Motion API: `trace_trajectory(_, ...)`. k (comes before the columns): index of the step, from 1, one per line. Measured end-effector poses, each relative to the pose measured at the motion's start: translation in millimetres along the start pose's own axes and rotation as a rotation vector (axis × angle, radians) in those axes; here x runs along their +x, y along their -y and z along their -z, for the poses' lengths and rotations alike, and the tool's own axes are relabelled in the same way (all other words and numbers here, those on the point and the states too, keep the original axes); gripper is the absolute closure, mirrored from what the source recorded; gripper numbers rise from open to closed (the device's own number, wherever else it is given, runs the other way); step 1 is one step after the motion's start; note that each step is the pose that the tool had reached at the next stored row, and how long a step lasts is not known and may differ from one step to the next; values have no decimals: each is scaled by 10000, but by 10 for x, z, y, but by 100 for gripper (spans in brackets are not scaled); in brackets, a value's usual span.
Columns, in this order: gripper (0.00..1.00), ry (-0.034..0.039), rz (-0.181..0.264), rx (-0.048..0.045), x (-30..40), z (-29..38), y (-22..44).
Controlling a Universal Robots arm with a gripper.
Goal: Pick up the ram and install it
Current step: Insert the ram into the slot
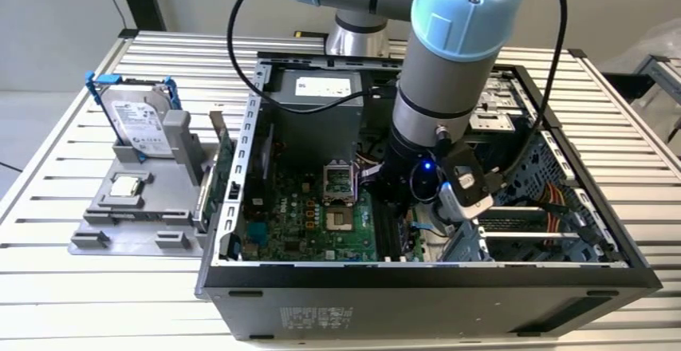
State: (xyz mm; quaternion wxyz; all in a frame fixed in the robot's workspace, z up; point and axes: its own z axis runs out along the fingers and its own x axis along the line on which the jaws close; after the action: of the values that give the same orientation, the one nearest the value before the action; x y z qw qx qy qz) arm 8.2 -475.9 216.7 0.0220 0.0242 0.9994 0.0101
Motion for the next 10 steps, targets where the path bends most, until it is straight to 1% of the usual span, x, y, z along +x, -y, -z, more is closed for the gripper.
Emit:
trace_trajectory(6, 100, 8, -60, 2, 3, -3, 0)
trace_trajectory(10, 100, 12, -77, -7, 3, -18, 0)
